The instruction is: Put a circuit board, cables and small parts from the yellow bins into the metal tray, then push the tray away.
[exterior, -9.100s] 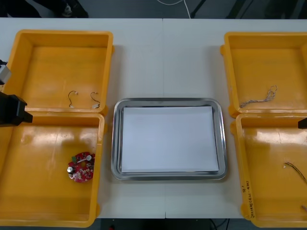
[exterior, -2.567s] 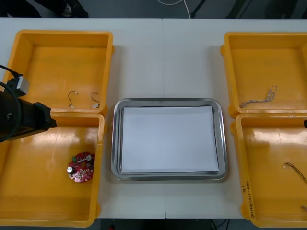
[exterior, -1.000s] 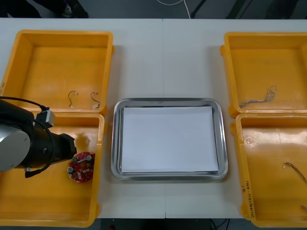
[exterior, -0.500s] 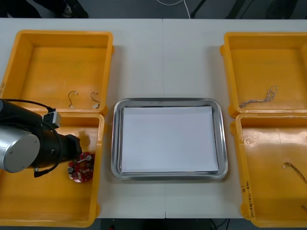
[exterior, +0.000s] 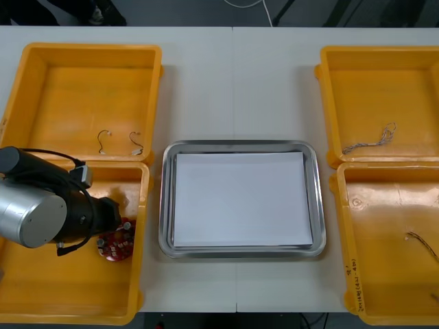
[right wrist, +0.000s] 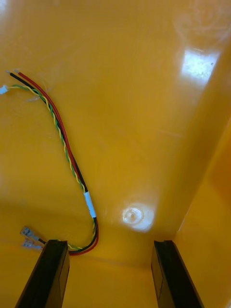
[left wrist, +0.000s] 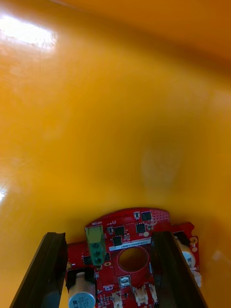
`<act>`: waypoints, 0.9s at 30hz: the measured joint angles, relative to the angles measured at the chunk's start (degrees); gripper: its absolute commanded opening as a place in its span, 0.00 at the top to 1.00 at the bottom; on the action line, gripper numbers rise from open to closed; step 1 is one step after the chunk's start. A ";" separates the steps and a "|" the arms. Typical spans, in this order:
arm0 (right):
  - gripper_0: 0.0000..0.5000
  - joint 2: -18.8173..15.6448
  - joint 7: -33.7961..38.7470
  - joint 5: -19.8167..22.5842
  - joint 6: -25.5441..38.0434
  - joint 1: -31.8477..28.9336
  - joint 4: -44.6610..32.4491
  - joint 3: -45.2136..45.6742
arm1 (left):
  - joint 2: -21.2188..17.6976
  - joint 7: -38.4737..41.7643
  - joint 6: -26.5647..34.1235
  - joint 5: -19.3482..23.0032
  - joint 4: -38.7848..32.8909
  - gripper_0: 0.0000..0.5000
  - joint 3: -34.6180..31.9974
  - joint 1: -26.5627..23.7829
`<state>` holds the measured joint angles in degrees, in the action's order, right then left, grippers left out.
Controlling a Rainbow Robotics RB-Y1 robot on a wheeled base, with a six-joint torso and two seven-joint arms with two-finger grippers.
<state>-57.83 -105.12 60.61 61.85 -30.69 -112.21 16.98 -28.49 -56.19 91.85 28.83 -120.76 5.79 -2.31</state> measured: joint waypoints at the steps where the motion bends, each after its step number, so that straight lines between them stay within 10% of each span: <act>1: 0.00 0.00 0.00 0.01 0.00 0.40 0.30 -0.32 | 0.00 0.01 -0.01 -0.01 0.15 0.00 0.09 0.00; 20: 0.00 -0.01 0.00 0.27 0.00 7.76 7.45 -6.24 | -0.05 0.86 -2.40 -0.59 0.81 0.02 1.08 0.89; 22: 0.00 -0.01 0.00 0.28 0.00 8.44 8.02 -6.85 | -0.05 0.86 -2.47 -0.79 0.82 0.29 1.13 0.89; 23: 0.00 -0.01 0.00 0.28 0.00 8.75 8.28 -7.17 | -0.05 0.86 -2.51 -0.89 0.82 0.77 1.20 0.89; 24: 0.00 -0.01 0.00 0.29 0.00 9.00 8.47 -7.42 | -0.05 0.86 -2.55 -0.94 0.83 0.99 1.29 0.89; 27: 0.00 -0.01 0.00 0.29 0.00 9.43 8.64 -7.98 | -0.06 0.86 -2.57 -1.09 0.85 1.00 1.50 0.90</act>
<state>-57.84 -105.12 60.90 61.85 -21.26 -103.57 9.00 -28.55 -55.34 89.28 27.74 -119.91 7.29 -1.42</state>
